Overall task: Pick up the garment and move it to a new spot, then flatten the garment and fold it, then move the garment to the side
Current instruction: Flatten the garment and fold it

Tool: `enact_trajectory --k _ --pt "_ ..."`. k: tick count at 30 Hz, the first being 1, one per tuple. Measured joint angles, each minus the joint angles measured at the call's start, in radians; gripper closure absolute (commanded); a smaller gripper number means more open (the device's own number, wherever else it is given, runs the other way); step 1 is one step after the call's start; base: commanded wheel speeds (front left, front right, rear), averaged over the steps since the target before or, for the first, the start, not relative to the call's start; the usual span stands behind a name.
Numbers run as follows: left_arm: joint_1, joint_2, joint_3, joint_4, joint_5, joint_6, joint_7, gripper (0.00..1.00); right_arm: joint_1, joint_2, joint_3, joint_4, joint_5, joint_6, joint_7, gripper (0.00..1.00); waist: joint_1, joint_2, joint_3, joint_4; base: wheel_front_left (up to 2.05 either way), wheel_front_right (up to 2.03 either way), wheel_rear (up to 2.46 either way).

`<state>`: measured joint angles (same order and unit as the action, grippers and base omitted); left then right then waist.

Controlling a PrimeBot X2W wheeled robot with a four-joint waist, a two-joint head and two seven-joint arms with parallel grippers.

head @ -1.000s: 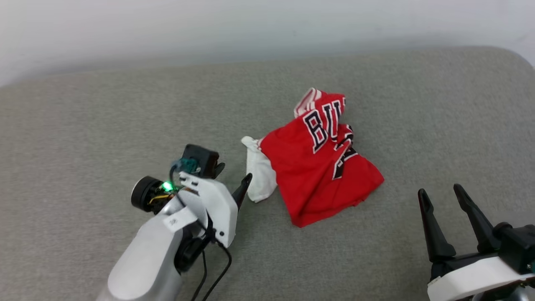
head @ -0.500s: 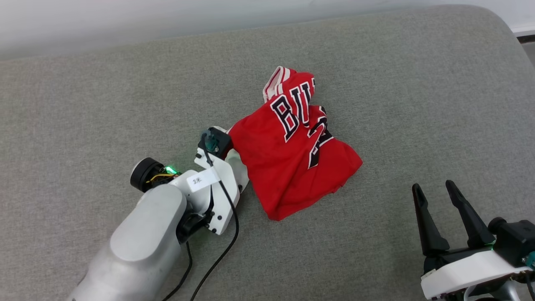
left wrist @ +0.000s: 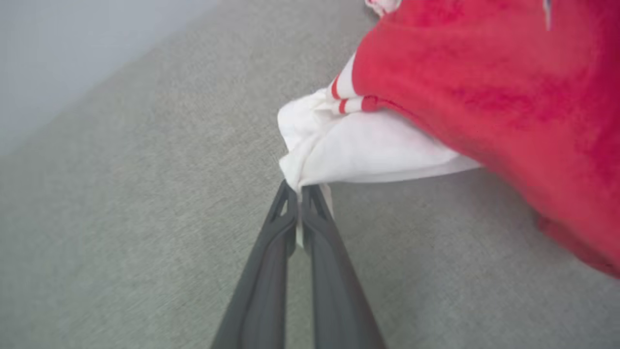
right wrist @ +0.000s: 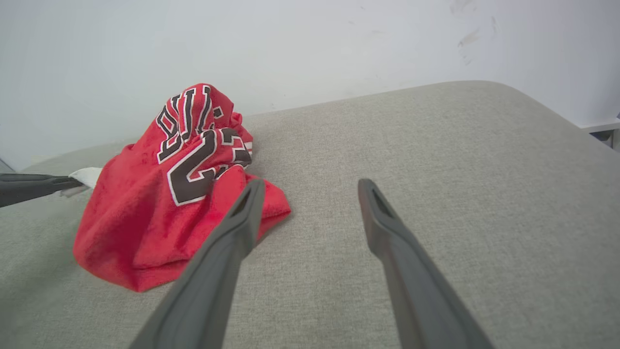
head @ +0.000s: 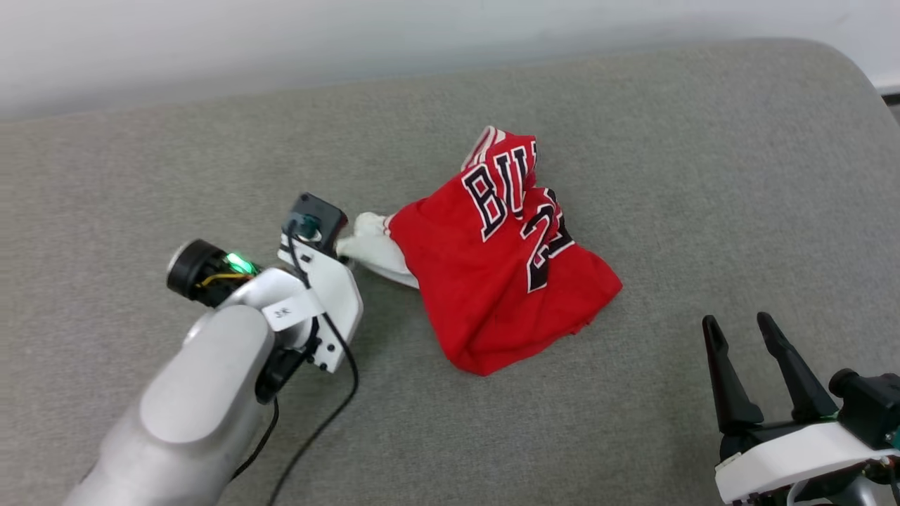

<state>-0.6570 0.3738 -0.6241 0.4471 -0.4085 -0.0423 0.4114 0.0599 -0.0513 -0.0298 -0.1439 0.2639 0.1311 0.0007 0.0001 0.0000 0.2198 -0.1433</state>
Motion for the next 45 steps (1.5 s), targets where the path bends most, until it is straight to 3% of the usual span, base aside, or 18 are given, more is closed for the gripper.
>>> enact_trajectory --k 9,16,20,24,30,31,32,33,45 --pt "0.118 0.124 0.094 -0.249 0.011 0.121 -0.095 1.00 0.021 0.000 -0.030 0.003 0.007 0.000 0.019 0.00 0.0000 0.0000 -0.064 0.072 0.00 0.00 0.00" --pt "0.381 0.189 0.184 -0.400 -0.039 0.258 -0.136 1.00 0.040 0.000 -0.042 0.007 0.010 0.000 0.028 0.00 0.0000 0.0000 -0.091 0.113 0.00 0.00 0.00" --pt "0.551 0.180 0.217 -0.407 -0.109 0.309 -0.156 1.00 0.041 0.000 -0.047 0.014 0.010 0.000 0.038 0.00 -0.0001 0.0000 -0.096 0.121 0.00 0.00 0.00" --pt "0.682 0.134 0.242 -0.377 -0.189 0.335 -0.180 1.00 0.043 0.000 -0.057 0.016 0.009 0.000 0.048 0.00 -0.0001 0.0000 -0.104 0.126 0.00 0.00 0.00" --pt "0.744 0.081 0.248 -0.306 -0.257 0.300 -0.226 1.00 0.049 0.000 -0.072 0.018 0.002 0.000 0.069 0.00 -0.0001 0.0000 -0.119 0.140 0.00 0.00 0.00" --pt "0.743 0.076 0.249 -0.299 -0.257 0.297 -0.240 0.67 0.049 0.000 -0.075 0.018 0.000 0.000 0.071 0.00 -0.0002 0.0000 -0.122 0.142 0.00 0.00 0.00" --pt "0.738 0.071 0.252 -0.292 -0.258 0.294 -0.254 0.18 0.050 0.000 -0.077 0.018 0.000 0.000 0.074 0.00 -0.0002 0.0000 -0.126 0.144 0.00 0.00 0.00" --pt "0.734 0.067 0.252 -0.286 -0.256 0.289 -0.267 0.00 0.051 0.000 -0.079 0.017 -0.001 0.000 0.081 0.00 -0.0002 0.0000 -0.131 0.145 0.00 0.00 0.00" --pt "0.673 0.049 0.296 -0.319 -0.202 0.271 -0.516 0.00 0.067 0.000 -0.119 0.048 0.004 0.000 0.196 0.00 -0.0002 0.0000 -0.193 0.161 0.00 0.00 0.00"
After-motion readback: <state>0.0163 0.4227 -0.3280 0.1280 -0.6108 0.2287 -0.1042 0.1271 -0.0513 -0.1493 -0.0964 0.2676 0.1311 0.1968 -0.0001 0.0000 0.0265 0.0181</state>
